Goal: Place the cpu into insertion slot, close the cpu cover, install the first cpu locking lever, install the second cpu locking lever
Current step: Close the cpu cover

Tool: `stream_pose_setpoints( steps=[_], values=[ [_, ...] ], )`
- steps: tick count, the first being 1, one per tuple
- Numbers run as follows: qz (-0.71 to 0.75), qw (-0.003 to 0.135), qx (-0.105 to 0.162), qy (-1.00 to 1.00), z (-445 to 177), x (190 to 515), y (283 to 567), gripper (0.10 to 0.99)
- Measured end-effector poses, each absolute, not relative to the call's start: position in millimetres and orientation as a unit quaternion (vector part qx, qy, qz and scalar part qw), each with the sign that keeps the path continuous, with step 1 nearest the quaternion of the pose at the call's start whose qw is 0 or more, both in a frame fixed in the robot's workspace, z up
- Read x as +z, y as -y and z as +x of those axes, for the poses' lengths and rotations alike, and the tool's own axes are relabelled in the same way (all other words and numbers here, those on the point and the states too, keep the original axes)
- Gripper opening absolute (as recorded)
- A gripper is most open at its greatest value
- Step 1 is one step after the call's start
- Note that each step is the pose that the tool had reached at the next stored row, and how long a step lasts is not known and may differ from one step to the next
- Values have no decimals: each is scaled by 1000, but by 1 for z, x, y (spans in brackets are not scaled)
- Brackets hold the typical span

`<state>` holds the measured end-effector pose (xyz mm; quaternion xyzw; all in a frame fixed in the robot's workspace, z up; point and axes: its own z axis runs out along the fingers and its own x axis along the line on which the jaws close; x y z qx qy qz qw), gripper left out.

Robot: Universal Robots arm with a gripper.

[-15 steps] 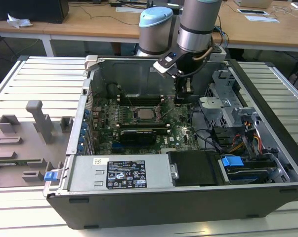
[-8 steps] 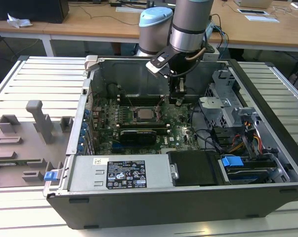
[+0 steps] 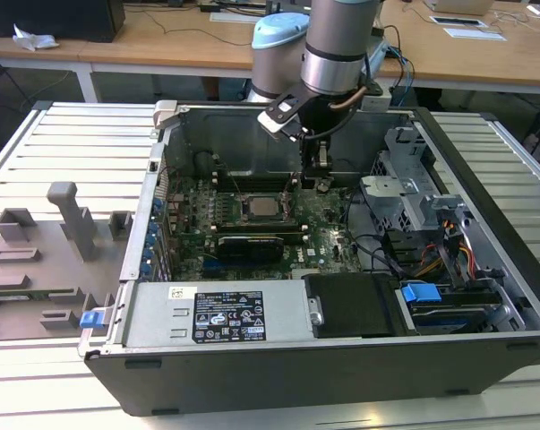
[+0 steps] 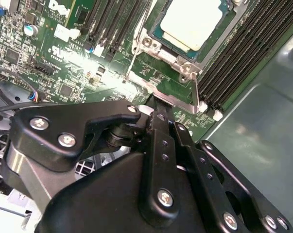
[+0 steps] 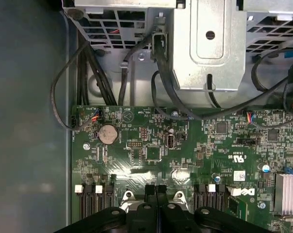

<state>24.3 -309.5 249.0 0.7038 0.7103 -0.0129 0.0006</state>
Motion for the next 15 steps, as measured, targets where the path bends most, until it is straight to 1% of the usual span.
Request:
stream_pose_setpoints(
  steps=[15],
  values=[
    [704, 1, -13, -710, 11, 248, 310, 106]
  ],
)
